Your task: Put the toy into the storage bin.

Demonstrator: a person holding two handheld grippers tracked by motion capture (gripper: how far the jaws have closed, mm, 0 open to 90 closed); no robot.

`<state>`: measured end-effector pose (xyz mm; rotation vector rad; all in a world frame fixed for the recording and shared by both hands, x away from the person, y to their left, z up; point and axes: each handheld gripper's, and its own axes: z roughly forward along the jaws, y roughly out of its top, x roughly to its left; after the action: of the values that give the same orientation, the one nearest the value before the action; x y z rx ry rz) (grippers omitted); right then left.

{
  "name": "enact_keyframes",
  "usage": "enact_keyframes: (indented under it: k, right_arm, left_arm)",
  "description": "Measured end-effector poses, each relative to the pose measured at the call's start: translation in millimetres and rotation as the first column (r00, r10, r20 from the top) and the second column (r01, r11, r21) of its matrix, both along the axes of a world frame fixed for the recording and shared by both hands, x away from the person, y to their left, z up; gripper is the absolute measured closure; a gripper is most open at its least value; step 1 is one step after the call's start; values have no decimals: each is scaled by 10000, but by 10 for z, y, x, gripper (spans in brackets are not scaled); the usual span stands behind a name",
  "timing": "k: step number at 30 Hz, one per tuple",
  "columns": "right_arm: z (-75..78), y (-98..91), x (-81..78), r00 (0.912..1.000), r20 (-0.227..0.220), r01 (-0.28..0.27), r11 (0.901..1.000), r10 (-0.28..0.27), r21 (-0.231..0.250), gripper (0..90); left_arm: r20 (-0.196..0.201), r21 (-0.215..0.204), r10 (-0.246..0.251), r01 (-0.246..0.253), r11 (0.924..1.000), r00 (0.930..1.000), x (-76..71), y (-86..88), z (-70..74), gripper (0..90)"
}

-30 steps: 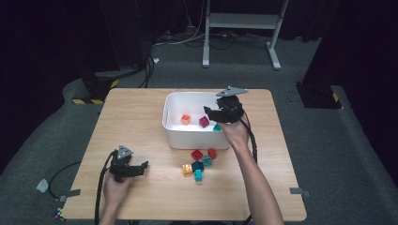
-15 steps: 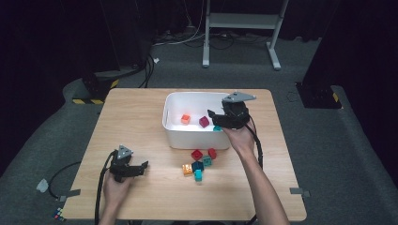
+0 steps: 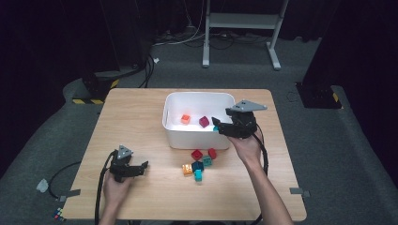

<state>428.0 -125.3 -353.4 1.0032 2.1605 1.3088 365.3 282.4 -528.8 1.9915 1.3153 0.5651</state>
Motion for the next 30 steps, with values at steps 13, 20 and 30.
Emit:
enact_keyframes:
  k: [13, 20, 30]
  right_arm:
    - [-167, -98, -324, 9998, -68, -209, 9995, 210, 216, 374]
    - [-341, -88, -445, 9996, -227, -164, 9998, 166, 85, 375]
    - [-630, -17, -645, 9974, -553, -454, 9990, 454, 6, 376]
  left_arm:
    - [-2, -12, 4, -4, 10000, 10000, 0, -1, -1, 147]
    - [-4, -9, 3, -3, 10000, 10000, 0, -1, 0, 148]
    - [-2, -6, 9, -9, 10000, 10000, 0, -2, 0, 147]
